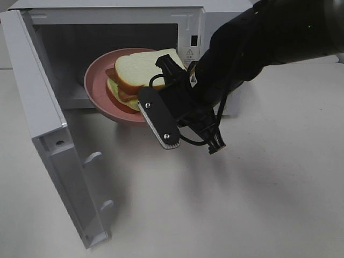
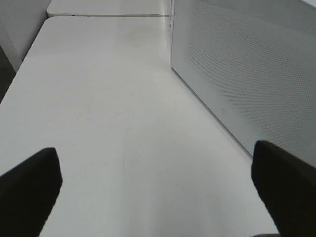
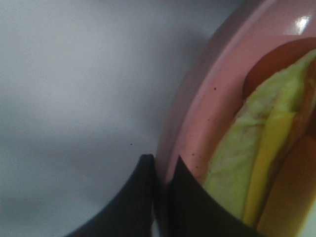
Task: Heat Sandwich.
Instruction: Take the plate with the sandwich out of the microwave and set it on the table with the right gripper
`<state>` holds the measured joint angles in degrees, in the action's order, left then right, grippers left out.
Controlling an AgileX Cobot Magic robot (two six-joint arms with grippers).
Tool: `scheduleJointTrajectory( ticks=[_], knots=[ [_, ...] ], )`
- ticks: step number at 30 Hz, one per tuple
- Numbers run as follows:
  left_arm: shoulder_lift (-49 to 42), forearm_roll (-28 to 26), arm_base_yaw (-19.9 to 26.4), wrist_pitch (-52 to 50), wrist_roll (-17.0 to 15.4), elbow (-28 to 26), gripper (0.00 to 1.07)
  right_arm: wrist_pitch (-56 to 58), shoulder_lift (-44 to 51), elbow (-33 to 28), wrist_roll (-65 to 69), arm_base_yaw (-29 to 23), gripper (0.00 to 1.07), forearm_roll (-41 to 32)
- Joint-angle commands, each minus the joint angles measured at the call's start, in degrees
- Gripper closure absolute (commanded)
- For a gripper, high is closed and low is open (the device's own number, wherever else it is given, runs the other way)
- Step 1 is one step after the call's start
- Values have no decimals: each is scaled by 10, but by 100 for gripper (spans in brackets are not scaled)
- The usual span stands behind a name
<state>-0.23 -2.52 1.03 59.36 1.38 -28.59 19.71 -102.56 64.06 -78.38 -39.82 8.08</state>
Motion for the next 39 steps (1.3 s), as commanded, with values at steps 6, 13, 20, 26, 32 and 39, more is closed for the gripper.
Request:
scheduleJointTrajectory(
  ticks=[6, 13, 20, 26, 32, 39],
  knots=[
    [-13, -1, 2, -3, 1, 3, 4, -10, 52, -45, 6, 4, 106, 8],
    [-13, -1, 2, -3, 1, 3, 4, 1, 93, -93, 17, -2, 106, 8],
    [-13, -1, 2, -3, 1, 3, 4, 6, 134, -135, 25, -2, 105, 8],
    [-13, -1, 2, -3, 1, 3, 4, 18, 168, -157, 41, -2, 105, 8],
    [-13, -1, 2, -3, 1, 3, 4, 45, 195, -167, 41, -2, 105, 8],
    [-13, -1, 2, -3, 1, 3, 4, 50, 238, -204, 59, -2, 105, 8]
  ],
)
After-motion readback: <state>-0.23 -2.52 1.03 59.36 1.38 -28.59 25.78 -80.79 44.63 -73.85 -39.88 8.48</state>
